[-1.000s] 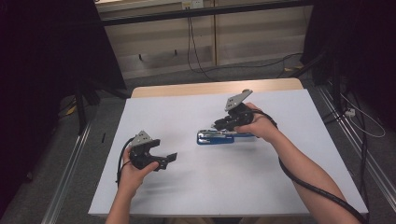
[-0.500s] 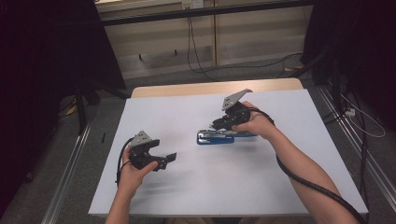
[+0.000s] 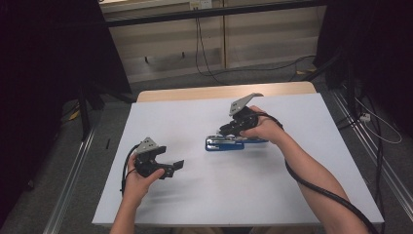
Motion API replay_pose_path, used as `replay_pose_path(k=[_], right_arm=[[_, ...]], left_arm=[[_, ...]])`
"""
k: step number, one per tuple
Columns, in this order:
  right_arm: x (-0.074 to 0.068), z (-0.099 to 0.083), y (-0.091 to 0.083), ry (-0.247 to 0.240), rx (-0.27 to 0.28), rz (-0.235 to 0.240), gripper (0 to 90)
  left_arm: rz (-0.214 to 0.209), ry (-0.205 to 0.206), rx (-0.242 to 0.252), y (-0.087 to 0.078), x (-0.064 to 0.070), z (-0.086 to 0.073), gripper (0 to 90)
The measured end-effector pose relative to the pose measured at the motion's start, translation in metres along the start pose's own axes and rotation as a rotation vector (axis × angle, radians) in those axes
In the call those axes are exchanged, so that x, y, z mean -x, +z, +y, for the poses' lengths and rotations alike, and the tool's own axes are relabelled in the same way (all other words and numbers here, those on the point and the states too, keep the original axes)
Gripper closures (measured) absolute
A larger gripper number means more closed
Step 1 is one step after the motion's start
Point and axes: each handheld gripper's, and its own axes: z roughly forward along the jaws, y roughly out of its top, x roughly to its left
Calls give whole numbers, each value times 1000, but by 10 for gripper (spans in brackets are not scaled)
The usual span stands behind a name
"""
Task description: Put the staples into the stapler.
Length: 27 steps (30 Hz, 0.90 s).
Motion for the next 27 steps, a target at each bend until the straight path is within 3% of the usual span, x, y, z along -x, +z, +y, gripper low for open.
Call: replay_pose_path(k=[27], right_arm=[[5, -5, 5, -36, -21, 43, 794]], left_arm=[[-4, -5, -12, 2, 0, -2, 47]])
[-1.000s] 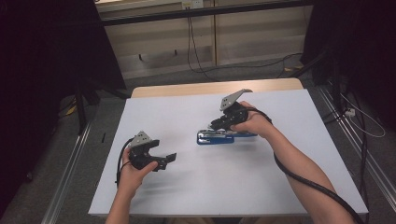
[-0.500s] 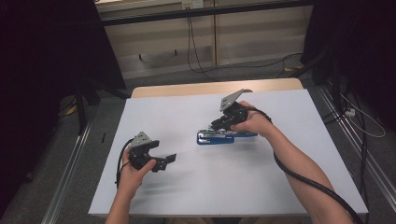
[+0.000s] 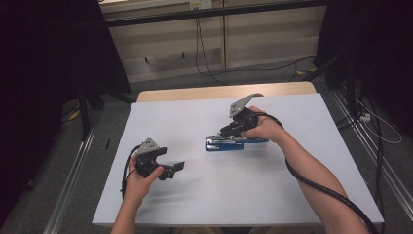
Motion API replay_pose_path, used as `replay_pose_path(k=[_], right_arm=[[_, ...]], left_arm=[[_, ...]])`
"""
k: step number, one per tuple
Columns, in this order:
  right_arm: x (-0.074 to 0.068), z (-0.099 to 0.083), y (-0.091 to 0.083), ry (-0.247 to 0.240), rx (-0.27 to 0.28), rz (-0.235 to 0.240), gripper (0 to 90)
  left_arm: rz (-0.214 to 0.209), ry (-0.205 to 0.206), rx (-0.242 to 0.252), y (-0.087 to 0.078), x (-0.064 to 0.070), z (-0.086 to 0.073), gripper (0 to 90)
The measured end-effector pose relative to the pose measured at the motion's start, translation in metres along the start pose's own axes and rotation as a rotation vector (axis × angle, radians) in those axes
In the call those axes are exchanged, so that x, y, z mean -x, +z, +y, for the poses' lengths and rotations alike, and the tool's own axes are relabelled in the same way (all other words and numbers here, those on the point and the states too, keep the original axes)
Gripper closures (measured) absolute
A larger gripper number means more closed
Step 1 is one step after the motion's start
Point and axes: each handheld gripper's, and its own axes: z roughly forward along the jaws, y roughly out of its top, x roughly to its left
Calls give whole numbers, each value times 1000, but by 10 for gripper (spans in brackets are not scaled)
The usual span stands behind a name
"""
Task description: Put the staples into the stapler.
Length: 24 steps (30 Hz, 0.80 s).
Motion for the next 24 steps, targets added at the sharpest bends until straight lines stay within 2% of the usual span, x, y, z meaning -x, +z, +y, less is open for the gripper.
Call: replay_pose_path(k=[12, 24], right_arm=[[-1, 3, 9, -22, -4, 3, 794], [-1, 7, 12, -21, -1, 14, 794]], left_arm=[[3, -5, 0, -1, -2, 0, 47], [5, -6, -1, -1, -2, -1, 48]])
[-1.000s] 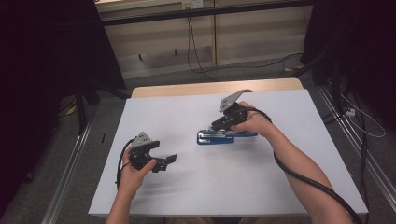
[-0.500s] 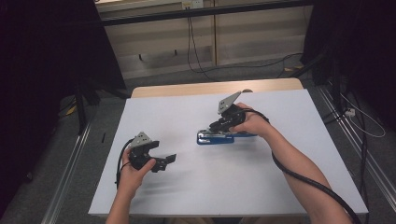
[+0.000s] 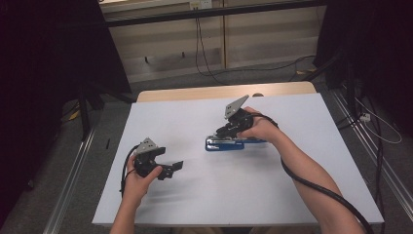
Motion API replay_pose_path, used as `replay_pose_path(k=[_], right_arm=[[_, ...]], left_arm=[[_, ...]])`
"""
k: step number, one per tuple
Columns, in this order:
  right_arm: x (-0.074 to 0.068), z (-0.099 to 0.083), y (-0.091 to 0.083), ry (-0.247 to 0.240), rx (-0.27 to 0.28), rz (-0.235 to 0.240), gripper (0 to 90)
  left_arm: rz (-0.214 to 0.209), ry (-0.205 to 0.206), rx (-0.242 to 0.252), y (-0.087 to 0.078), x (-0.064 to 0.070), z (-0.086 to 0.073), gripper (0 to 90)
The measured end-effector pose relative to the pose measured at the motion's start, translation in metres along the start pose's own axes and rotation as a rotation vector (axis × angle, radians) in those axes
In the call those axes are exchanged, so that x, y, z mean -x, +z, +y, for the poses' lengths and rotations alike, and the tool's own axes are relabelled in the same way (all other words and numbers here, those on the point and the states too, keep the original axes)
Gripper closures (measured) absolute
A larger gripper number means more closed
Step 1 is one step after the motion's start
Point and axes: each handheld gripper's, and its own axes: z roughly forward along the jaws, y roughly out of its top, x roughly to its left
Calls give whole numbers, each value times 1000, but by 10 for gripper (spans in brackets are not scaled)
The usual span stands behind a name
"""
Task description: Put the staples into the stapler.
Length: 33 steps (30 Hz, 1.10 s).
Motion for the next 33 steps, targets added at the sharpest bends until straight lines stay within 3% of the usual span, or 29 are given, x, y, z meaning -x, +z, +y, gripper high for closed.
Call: replay_pose_path(k=[33], right_arm=[[-1, -2, 14, -25, -20, 24, 794]], left_arm=[[2, -6, 12, -3, -3, 0, 47]])
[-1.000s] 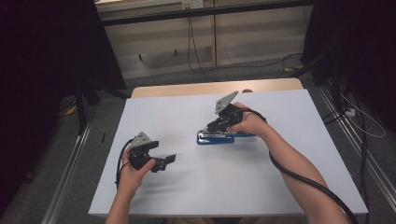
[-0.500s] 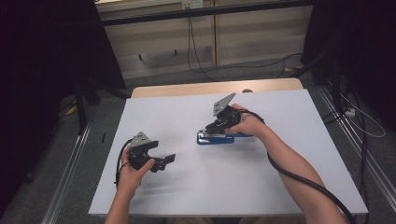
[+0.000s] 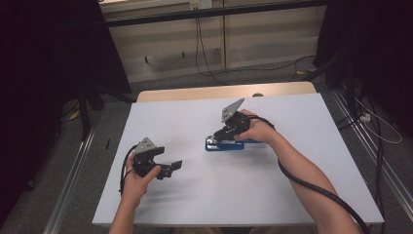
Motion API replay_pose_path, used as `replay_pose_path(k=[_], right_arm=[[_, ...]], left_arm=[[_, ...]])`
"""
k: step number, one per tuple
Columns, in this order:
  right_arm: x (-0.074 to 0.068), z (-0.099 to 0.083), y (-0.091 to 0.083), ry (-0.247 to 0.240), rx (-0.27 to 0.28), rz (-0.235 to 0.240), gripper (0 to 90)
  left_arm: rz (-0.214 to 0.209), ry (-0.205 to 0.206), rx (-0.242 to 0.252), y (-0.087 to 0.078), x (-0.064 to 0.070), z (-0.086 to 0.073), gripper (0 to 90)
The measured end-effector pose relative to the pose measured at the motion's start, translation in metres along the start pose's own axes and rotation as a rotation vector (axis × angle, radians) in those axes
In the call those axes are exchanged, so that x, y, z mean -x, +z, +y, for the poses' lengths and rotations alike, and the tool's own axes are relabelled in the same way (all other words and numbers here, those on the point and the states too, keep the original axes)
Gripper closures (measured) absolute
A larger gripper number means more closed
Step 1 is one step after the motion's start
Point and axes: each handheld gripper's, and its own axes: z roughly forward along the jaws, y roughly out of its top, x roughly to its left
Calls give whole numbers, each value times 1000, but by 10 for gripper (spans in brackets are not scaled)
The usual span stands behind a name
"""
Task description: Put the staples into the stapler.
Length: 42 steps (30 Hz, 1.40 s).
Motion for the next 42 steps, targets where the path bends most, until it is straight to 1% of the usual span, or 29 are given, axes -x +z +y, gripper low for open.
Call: replay_pose_path(k=[6, 8, 15, 17, 24, 33, 36, 42], right_arm=[[0, 1, 0, -5, -6, 4, 794], [0, 1, 0, -19, -8, 3, 793], [2, 3, 2, -31, -12, 14, 793], [2, 4, 2, -27, -13, 16, 793], [4, 5, 3, -38, -17, 25, 793], [4, 7, 5, -42, -16, 28, 792], [4, 8, 6, -37, -16, 30, 791], [4, 12, 9, -43, -16, 29, 791]], left_arm=[[-1, -5, -2, 0, 0, 0, 47], [-1, -6, -1, 0, -1, 0, 48], [1, -7, -4, 1, -1, -1, 47], [0, -8, -3, 1, -2, -1, 47], [-2, -8, -3, 1, -2, -1, 47], [-1, -11, -10, 1, -2, -1, 47], [-2, -11, -8, 1, -2, -1, 47], [-2, -8, -11, 2, -2, -1, 47]])
